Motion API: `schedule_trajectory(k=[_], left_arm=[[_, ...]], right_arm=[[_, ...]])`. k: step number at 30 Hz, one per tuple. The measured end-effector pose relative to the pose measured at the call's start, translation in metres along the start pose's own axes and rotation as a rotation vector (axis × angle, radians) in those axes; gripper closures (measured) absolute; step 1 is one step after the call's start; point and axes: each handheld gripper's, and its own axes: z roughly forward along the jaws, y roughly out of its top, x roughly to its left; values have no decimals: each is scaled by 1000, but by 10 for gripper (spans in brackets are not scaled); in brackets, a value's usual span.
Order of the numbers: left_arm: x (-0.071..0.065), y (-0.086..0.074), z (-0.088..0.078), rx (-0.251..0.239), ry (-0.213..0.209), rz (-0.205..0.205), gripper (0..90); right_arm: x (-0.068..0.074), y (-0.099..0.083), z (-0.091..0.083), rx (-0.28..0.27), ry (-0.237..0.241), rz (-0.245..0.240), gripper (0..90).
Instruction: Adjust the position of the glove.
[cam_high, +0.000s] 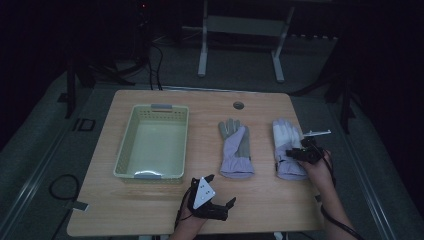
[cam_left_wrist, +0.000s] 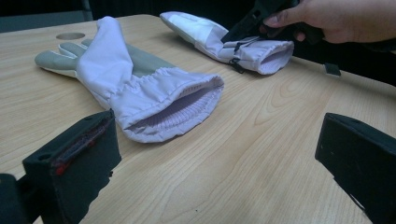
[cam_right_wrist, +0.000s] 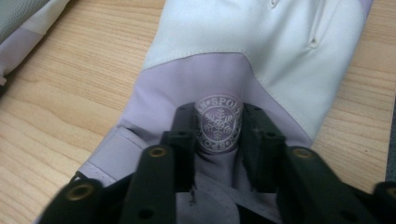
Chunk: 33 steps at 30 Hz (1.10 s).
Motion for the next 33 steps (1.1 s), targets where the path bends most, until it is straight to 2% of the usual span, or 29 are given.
schedule_trajectory(k=[3, 9, 13, 17, 21, 25, 29, 33], left_arm=[[0, 0, 0, 0, 0, -3, 1], [0, 0, 0, 1, 1, -2, 1], [0, 0, 0, 1, 1, -2, 1], [0, 0, 0, 1, 1, -2, 1], [0, 0, 0, 1, 3, -4, 1], [0, 0, 0, 0, 1, -3, 1], [0, 0, 0, 0, 2, -1, 1], [0, 0, 0, -1, 2, 3, 1]], right_arm=[[3, 2, -3, 2, -7, 10, 773], [9, 9, -22, -23, -38, 23, 795], [14, 18, -40, -54, -23, 43, 797], [20, 27, -53, -67, -30, 36, 797], [31, 43, -73, -98, -12, 39, 797], [45, 56, -88, -117, 4, 23, 796], [59, 67, -98, -142, 16, 17, 796], [79, 78, -103, -152, 31, 9, 796]])
